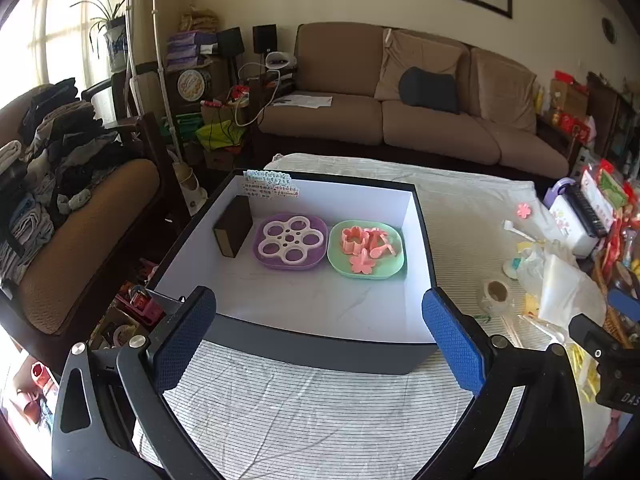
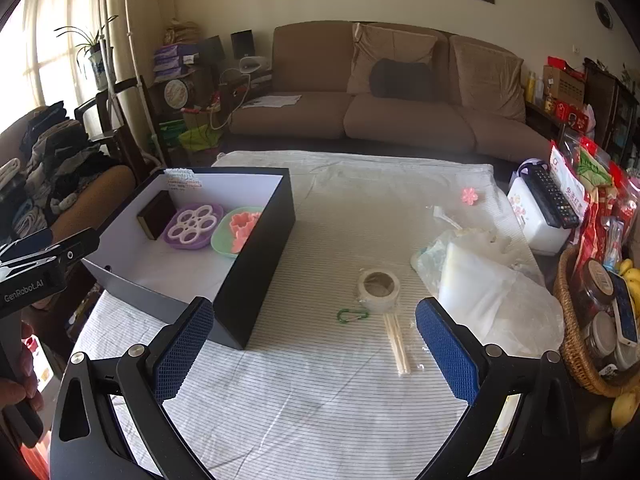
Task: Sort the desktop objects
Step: 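Move both tools toward the pile of white gloves and plastic bags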
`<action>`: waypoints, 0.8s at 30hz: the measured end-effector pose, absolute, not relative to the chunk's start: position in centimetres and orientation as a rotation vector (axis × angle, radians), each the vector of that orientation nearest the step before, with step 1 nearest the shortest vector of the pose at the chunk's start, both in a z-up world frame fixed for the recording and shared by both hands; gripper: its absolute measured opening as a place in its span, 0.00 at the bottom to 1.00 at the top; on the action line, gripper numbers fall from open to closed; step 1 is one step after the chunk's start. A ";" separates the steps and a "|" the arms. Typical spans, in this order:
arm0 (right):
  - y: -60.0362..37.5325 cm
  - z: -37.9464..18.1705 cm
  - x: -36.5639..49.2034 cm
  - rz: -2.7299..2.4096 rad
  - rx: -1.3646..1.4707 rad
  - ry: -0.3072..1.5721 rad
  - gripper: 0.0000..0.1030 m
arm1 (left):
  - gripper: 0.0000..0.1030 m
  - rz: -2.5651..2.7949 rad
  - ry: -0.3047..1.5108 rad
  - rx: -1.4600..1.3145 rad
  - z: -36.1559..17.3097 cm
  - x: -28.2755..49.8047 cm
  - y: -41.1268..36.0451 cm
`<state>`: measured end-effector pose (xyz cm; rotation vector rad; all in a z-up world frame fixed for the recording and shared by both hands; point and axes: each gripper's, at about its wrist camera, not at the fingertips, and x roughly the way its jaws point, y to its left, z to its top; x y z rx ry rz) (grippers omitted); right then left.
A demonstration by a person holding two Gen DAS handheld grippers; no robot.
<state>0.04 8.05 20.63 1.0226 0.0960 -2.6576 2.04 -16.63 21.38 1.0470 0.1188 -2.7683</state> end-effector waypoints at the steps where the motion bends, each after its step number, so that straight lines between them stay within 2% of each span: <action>1: 8.5 20.7 -0.1 -2.665 1.025 0.093 1.00 | 1.00 -2.775 0.118 1.049 21.3 2.0 -16.2; 24: 27.8 16.5 -2.1 -2.877 1.191 0.012 1.00 | 1.00 -2.994 0.032 1.274 15.9 -2.1 3.8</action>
